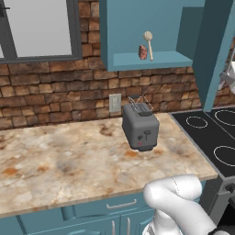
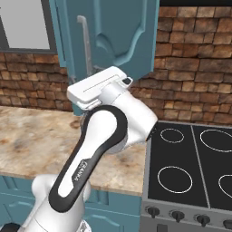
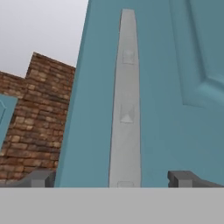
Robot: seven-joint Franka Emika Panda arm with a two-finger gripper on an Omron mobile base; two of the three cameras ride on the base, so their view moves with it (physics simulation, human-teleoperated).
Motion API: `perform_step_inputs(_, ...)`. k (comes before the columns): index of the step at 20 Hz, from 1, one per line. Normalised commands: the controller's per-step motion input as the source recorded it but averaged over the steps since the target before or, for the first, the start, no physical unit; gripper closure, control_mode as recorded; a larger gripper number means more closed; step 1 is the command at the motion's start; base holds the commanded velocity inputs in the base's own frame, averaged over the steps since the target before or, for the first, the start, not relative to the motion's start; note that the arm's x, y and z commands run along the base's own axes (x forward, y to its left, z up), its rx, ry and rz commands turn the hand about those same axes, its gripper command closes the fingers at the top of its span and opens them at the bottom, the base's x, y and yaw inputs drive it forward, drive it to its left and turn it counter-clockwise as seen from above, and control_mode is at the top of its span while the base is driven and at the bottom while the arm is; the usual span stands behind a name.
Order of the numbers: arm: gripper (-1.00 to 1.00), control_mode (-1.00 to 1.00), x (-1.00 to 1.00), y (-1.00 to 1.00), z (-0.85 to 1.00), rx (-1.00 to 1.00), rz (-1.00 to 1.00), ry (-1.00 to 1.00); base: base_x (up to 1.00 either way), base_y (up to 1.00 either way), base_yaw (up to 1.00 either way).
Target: Pick up the dish brush and bar soap from the sink, and place them back in the cabinet, and close the cabinet door.
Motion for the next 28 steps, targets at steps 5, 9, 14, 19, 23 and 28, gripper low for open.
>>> perform_step_inputs(5,-1.00,-1.00,0.44,0.39,0.00,0.00,-0.06,0.00,0.00,0.00,0.00)
perform_step_inputs(9,-1.00,-1.00,0.47,0.39,0.00,0.00,-0.08,0.00,0.00,0.00,0.00)
perform_step_inputs(14,-1.00,-1.00,0.52,0.39,0.00,0.00,-0.08,0.00,0.00,0.00,0.00)
perform_step_inputs(19,-1.00,-1.00,0.54,0.35,0.00,0.00,-0.08,0.00,0.00,0.00,0.00)
perform_step_inputs(23,-1.00,-1.00,0.57,0.34,0.00,0.00,-0.09,0.00,0.00,0.00,0.00)
perform_step_inputs(28,-1.00,-1.00,0.60,0.35,0.00,0.00,-0.09,0.00,0.00,0.00,0.00)
